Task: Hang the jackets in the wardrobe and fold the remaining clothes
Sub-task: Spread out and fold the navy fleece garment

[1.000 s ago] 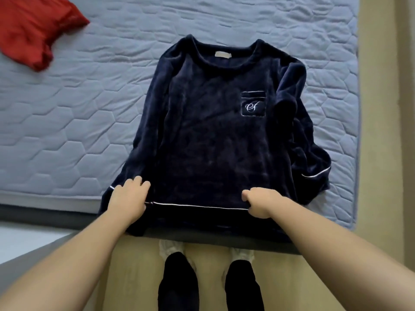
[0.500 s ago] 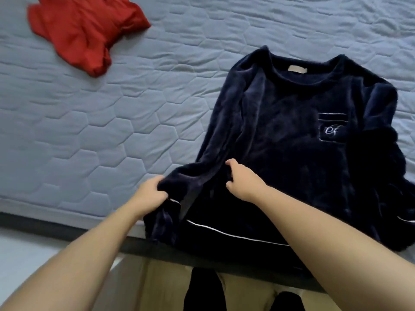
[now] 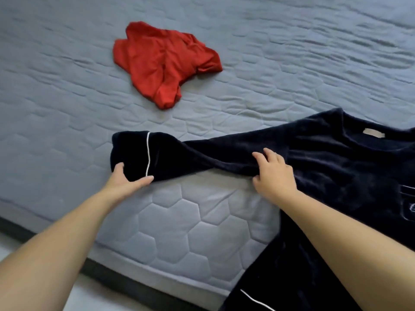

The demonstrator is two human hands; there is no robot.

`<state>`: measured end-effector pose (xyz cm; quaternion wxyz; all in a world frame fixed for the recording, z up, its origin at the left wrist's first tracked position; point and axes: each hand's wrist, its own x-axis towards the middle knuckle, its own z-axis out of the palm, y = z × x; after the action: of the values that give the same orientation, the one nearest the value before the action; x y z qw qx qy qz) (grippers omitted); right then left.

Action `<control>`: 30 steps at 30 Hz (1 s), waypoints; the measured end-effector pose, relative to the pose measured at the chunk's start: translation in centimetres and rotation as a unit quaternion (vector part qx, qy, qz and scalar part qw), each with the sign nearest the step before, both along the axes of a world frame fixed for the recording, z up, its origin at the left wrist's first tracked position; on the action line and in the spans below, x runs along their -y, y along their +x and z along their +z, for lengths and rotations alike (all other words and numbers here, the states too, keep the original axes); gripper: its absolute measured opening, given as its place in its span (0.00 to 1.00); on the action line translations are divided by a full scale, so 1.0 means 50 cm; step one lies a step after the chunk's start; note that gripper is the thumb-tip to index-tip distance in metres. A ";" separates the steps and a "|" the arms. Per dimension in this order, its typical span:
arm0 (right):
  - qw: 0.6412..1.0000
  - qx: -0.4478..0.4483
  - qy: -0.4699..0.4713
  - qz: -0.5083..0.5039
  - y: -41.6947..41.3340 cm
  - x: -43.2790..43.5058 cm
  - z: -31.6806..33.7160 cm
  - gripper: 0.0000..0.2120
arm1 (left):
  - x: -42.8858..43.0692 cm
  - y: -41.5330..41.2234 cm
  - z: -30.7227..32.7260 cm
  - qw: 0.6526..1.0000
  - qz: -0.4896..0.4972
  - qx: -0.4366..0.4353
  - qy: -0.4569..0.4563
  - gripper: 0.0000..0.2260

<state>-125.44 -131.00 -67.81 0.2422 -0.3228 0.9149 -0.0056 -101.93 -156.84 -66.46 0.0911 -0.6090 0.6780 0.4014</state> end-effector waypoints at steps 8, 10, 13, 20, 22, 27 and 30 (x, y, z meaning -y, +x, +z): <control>0.998 0.052 0.041 -0.007 -0.016 0.009 -0.026 0.38 | 0.144 0.027 0.061 0.946 -0.053 -0.035 -0.318 0.16; 0.997 0.065 0.035 -0.005 -0.010 0.011 -0.018 0.39 | 0.194 0.065 0.081 0.927 -0.207 0.055 -0.308 0.16; 0.989 0.121 0.077 0.026 0.004 0.011 -0.016 0.40 | 0.194 0.131 0.071 0.922 -0.318 0.180 -0.129 0.16; 0.987 0.159 0.031 0.010 -0.005 0.046 -0.050 0.27 | 0.130 0.033 -0.020 0.999 0.017 -0.030 -0.034 0.17; 0.983 0.166 0.070 0.016 -0.004 0.049 -0.064 0.28 | 0.109 0.030 -0.036 0.987 0.053 0.050 -0.144 0.21; 0.976 0.170 0.127 0.042 -0.006 0.055 -0.076 0.30 | 0.045 0.082 -0.040 0.980 0.161 0.061 -0.098 0.20; 0.972 0.180 0.143 0.041 -0.013 0.064 -0.071 0.31 | 0.019 0.071 -0.031 0.981 0.178 0.026 0.075 0.20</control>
<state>-126.07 -134.22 -71.36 0.4463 -0.3157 0.8338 0.0776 -98.38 -157.80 -68.00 0.0813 -0.7212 0.5242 0.4454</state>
